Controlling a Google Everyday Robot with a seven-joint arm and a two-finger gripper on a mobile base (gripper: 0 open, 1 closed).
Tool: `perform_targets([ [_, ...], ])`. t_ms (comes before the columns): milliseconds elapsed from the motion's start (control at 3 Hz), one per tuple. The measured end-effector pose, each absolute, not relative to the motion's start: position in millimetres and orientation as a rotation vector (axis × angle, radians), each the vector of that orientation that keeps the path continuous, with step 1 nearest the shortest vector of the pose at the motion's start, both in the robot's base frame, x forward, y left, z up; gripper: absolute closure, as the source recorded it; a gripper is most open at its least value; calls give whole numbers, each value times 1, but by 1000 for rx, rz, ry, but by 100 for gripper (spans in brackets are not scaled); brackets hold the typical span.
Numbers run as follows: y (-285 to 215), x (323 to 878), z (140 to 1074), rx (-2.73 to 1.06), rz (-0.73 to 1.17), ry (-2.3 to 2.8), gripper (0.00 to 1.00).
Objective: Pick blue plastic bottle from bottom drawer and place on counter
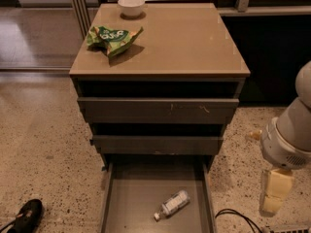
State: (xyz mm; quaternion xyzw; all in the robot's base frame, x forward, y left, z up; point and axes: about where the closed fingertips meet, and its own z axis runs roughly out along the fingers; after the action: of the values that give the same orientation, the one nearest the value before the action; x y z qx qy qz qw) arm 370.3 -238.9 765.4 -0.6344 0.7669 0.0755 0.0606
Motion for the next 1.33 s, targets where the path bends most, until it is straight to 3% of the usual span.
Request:
perform_targets([
  [333, -242, 358, 701, -1793, 515, 2363, 0],
  [1333, -233, 381, 671, -1736, 580, 2351, 0],
])
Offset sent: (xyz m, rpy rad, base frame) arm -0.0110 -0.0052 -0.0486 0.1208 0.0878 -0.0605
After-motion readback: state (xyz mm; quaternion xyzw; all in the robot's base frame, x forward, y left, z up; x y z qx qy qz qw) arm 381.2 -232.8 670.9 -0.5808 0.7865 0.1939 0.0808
